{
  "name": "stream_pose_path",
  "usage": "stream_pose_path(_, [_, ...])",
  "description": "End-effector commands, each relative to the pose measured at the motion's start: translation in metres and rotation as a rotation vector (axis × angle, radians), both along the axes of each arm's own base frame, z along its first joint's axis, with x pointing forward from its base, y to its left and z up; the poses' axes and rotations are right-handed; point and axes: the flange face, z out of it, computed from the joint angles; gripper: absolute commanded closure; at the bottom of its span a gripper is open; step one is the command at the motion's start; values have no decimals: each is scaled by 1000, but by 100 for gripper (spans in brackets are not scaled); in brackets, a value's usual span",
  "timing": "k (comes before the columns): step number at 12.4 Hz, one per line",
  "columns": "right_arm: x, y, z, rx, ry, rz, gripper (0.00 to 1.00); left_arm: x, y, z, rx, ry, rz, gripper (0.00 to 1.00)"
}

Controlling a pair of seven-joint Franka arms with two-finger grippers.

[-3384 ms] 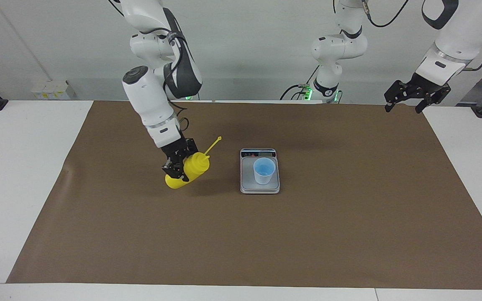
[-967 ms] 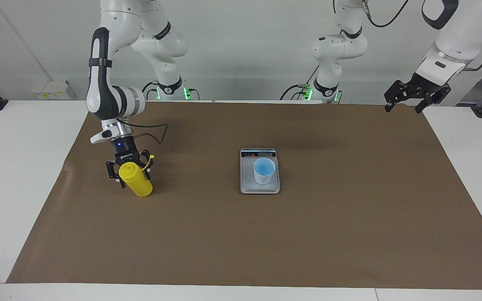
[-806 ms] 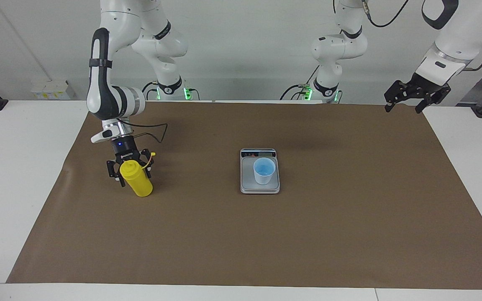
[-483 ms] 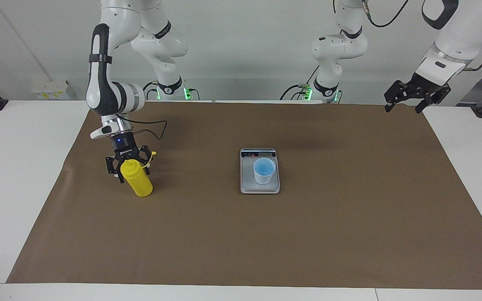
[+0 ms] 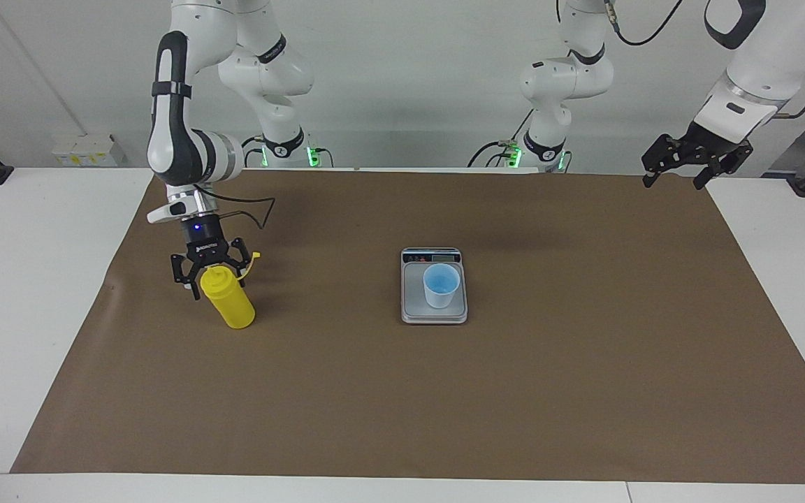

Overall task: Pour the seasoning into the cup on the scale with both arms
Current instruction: 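Set the yellow bottle down and open the right gripper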

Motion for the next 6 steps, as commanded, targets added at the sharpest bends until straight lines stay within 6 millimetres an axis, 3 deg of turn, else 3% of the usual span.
stream_pose_path(1, [-15,3,6,-54,5,42,0,-5,0,-1,0,6,12,0])
stream_pose_path(6, [-33,10,2,-147,33,157,0,-5,0,-1,0,6,12,0])
